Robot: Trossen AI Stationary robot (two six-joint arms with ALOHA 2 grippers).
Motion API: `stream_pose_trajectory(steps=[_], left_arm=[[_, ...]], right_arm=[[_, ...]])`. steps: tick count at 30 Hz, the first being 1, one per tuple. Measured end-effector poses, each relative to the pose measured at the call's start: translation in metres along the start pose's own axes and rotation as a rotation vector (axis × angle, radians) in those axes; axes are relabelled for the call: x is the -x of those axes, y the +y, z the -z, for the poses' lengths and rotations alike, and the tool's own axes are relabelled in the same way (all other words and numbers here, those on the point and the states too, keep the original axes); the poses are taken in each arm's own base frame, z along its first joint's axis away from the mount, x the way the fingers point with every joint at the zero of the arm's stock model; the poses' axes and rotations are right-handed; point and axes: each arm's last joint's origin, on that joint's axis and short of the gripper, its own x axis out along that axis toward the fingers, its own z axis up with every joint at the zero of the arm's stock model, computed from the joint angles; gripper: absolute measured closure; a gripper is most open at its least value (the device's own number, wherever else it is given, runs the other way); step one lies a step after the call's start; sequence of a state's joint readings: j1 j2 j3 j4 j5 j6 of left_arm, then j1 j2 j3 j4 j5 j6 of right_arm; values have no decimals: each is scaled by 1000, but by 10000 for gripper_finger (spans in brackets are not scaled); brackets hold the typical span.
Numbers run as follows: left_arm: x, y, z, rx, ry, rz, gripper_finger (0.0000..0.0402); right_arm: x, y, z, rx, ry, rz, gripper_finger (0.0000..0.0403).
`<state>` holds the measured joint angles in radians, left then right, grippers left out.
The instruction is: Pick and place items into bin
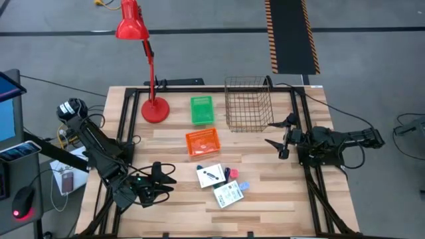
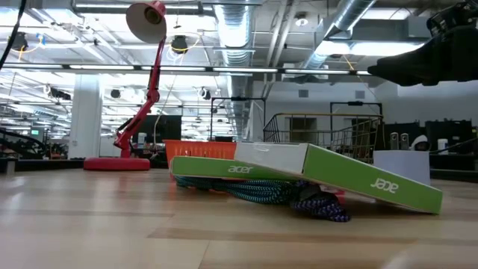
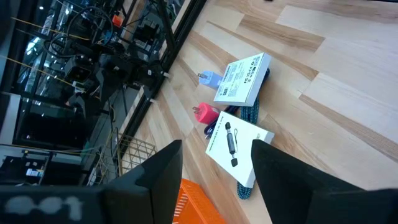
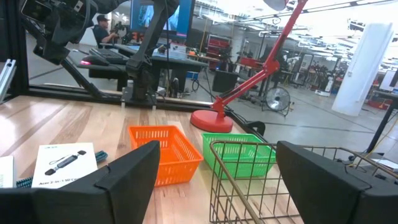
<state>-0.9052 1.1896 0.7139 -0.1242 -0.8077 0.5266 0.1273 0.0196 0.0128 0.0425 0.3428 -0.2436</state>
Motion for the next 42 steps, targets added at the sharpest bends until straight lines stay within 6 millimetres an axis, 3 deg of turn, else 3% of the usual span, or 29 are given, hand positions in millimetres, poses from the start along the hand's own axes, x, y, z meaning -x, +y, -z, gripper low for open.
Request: stream_pose_trajectory(steps=[21, 36, 42], left_arm=[[0, 0, 0, 75, -10, 14, 218], [0, -1, 0, 25, -21, 42, 218], [-9, 3, 6, 1, 29, 31, 218]], right_arm=[[0, 0, 0, 0, 0, 0, 85], [0, 0, 0, 0, -1, 0, 85], [0, 0, 0, 0, -1, 0, 85]])
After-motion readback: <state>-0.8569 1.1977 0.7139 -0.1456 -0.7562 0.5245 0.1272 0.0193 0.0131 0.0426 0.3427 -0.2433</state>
